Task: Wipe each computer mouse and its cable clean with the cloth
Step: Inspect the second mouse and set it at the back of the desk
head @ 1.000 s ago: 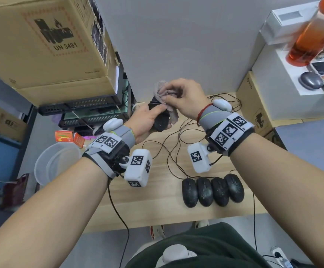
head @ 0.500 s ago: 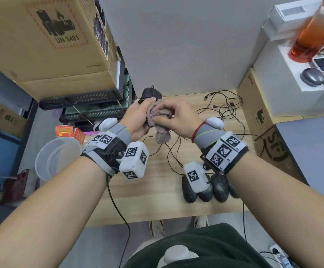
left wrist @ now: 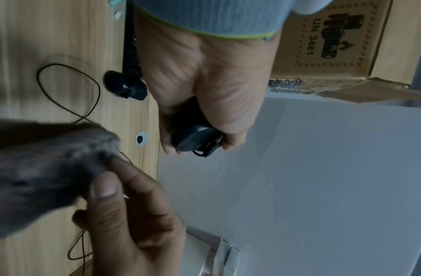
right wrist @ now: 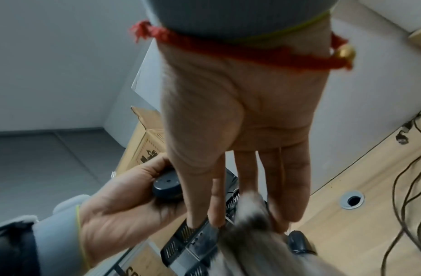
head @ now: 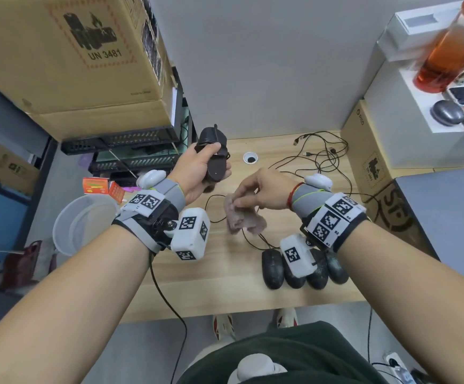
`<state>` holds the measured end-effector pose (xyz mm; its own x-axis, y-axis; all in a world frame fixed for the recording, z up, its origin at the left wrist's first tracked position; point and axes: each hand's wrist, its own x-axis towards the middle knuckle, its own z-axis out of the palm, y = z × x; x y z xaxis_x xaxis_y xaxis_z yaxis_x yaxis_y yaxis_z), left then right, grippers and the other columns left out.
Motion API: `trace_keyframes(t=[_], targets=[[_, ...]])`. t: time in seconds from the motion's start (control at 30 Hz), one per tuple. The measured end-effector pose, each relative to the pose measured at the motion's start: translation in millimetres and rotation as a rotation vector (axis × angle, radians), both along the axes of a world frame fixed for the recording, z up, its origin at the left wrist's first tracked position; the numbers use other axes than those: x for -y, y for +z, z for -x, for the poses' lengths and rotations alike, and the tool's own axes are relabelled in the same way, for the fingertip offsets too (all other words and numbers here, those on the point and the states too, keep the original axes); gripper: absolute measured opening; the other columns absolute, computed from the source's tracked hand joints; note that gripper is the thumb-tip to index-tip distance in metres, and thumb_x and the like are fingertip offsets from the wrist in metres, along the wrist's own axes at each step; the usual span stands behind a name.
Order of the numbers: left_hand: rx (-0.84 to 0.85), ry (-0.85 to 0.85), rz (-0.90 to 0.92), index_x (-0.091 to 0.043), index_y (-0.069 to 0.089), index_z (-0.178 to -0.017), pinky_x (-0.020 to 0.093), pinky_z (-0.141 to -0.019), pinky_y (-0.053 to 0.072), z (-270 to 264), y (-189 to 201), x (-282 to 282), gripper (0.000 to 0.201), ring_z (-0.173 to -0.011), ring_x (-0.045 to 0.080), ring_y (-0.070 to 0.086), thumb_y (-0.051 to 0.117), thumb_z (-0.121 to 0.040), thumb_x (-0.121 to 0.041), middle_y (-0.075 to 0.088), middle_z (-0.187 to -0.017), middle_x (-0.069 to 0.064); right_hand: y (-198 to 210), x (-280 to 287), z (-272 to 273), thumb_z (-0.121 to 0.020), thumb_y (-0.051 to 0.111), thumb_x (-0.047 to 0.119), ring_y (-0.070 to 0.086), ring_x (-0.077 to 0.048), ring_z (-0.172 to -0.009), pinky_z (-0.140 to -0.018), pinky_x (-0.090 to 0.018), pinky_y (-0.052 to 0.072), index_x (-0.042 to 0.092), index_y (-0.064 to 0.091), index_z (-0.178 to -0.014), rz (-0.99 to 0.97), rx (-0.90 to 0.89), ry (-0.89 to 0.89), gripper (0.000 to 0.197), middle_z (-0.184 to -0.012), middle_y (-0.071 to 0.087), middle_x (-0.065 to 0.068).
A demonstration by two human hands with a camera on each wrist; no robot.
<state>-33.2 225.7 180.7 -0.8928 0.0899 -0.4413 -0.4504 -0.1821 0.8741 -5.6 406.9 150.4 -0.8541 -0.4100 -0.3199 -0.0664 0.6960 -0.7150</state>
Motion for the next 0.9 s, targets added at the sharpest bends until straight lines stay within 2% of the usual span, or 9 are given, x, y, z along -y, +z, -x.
trace_keyframes(t=[0.07, 0.17, 0.3, 0.43, 0.47, 0.57, 0.67, 0.8, 0.9], targets=[[0.007, -0.01, -0.004, -0.005, 0.053, -0.119, 0.041, -0.074, 0.063, -0.9, 0.4, 0.0, 0.021, -0.078, 0.028, 0.067, 0.058, -0.103, -0.017, 0.064, -0.095, 0.015, 2.5, 2.8, -1.0, -0.081, 0.076, 0.041, 0.064, 0.001, -0.076, -0.081, -0.027, 0.053, 0.028, 0.076, -0.086, 0.058, -0.125, -0.109, 0.013, -0.083, 0.072, 0.011], [0.028, -0.039, -0.044, -0.004, 0.052, -0.131, 0.043, -0.077, 0.062, -4.7, -1.1, 0.3, 0.032, -0.08, 0.027, 0.069, 0.059, -0.102, -0.018, 0.064, -0.104, 0.015, 14.7, 8.5, 6.6, -0.079, 0.079, 0.036, 0.058, -0.001, -0.065, -0.071, -0.021, 0.049, 0.023, 0.067, -0.086, 0.219, -0.353, -0.368, 0.018, -0.084, 0.066, 0.012], [0.01, -0.109, -0.089, -0.004, 0.056, -0.127, 0.041, -0.076, 0.061, -9.4, 5.2, -5.2, 0.031, -0.085, 0.024, 0.068, 0.058, -0.103, -0.023, 0.063, -0.112, 0.015, 26.0, 14.7, 10.1, -0.079, 0.08, 0.024, 0.061, -0.007, -0.067, -0.071, -0.014, 0.045, 0.023, 0.065, -0.098, 0.274, -0.411, -0.329, 0.024, -0.1, 0.063, 0.006], [0.051, -0.159, -0.168, -0.012, 0.058, -0.129, 0.05, -0.098, 0.052, -10.2, 15.1, -7.9, 0.046, -0.105, 0.027, 0.062, 0.042, -0.106, -0.048, 0.062, -0.114, 0.012, 24.7, 12.9, 12.4, -0.079, 0.079, 0.021, 0.06, -0.007, -0.067, -0.069, -0.01, 0.04, 0.024, 0.066, -0.093, 0.262, -0.448, -0.357, 0.019, -0.098, 0.063, 0.008], [0.064, -0.136, -0.191, -0.01, 0.058, -0.131, 0.05, -0.098, 0.052, -9.2, 15.6, -6.6, 0.049, -0.107, 0.029, 0.061, 0.038, -0.106, -0.048, 0.062, -0.115, 0.014, 25.0, 12.4, 12.0, -0.079, 0.079, 0.021, 0.06, -0.006, -0.067, -0.069, -0.008, 0.038, 0.024, 0.066, -0.093, 0.255, -0.457, -0.355, 0.019, -0.098, 0.064, 0.008], [0.079, -0.074, -0.211, -0.001, 0.051, -0.141, 0.044, -0.081, 0.059, -6.9, 15.7, -4.1, 0.052, -0.102, 0.031, 0.061, 0.035, -0.108, -0.038, 0.063, -0.115, 0.018, 26.7, 10.8, 8.6, -0.079, 0.08, 0.02, 0.06, 0.001, -0.065, -0.067, -0.004, 0.035, 0.021, 0.067, -0.094, 0.244, -0.466, -0.317, 0.02, -0.097, 0.059, 0.008], [0.087, -0.044, -0.182, -0.003, 0.051, -0.143, 0.034, -0.066, 0.058, -5.5, 15.6, -5.5, 0.053, -0.078, 0.025, 0.068, 0.036, -0.108, -0.04, 0.068, -0.106, 0.014, 26.3, 10.4, 6.6, -0.078, 0.081, 0.02, 0.059, -0.001, -0.064, -0.065, -0.006, 0.035, 0.02, 0.067, -0.096, 0.257, -0.44, -0.275, 0.023, -0.094, 0.05, 0.014], [0.08, -0.016, -0.176, -0.002, 0.053, -0.141, 0.032, -0.067, 0.053, -2.8, 14.2, -8.4, 0.056, -0.073, 0.025, 0.067, 0.035, -0.109, -0.044, 0.069, -0.099, 0.013, 27.3, 11.3, 5.0, -0.077, 0.082, 0.022, 0.059, -0.004, -0.066, -0.065, -0.008, 0.036, 0.021, 0.066, -0.098, 0.281, -0.432, -0.251, 0.026, -0.096, 0.052, 0.015], [0.075, -0.008, -0.177, -0.003, 0.056, -0.138, 0.034, -0.07, 0.056, -0.1, 13.1, -9.7, 0.056, -0.078, 0.025, 0.069, 0.034, -0.109, -0.046, 0.07, -0.108, 0.014, 27.7, 11.8, 2.4, -0.079, 0.08, 0.019, 0.06, -0.007, -0.068, -0.067, -0.009, 0.04, 0.021, 0.064, -0.099, 0.304, -0.438, -0.274, 0.026, -0.1, 0.061, 0.009]])
